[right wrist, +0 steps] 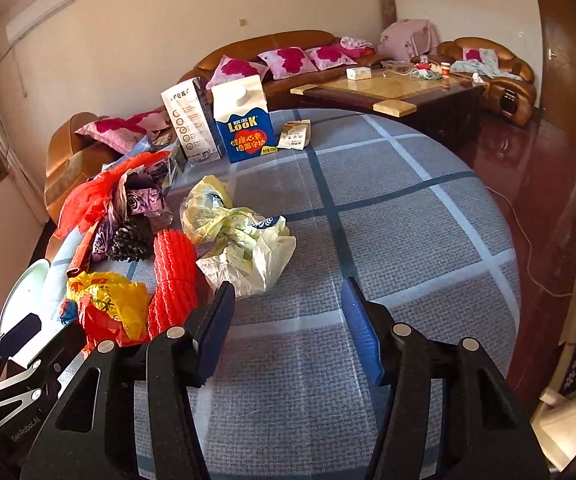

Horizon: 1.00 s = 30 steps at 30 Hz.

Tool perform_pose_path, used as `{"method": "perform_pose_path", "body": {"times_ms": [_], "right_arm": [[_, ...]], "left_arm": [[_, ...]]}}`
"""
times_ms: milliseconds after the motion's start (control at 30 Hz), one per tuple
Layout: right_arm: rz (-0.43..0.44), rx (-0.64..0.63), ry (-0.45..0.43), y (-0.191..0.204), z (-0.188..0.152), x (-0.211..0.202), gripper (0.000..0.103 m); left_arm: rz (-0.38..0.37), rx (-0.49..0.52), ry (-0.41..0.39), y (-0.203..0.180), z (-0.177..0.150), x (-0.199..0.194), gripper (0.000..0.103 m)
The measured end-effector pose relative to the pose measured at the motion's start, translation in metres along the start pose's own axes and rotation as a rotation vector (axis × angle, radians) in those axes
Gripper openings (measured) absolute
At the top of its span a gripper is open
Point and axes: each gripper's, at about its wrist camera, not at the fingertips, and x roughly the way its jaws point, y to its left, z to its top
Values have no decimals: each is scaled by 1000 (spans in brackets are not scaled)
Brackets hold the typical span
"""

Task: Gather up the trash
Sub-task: 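Grasp the red wrapper with the left tool while the right tool grasps the red mesh net, then move both held items over the bin and release them inside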

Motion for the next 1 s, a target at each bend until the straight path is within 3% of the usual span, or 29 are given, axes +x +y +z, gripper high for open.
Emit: {"method": "perform_pose_path", "body": {"times_ms": [167,233,367,467,667,867,1000], "right_arm": [[17,4,8,1,-2,-1,53],[25,1,4,3,-2,-3,52],[52,-3,10,10,-3,-4,52],[80,-17,24,19,-4,-2,50],[134,-36,50,36,-6,3,48],[155,-60,118,53,-10,23,48],[153,-60,173,57,-16,37,29]], "left_arm": [[-49,-11,63,-9,-5,17,75],[-35,4,67,-10,-8,19,68],[-110,18,81,-7,-10,15,33],[-123,40,76,-5,-14,11,25],[-136,49,37,11,-18,-16,24],[-121,-9,2,41,-18,-41,24],[-91,-46,-17,61,-15,-48,24]]}}
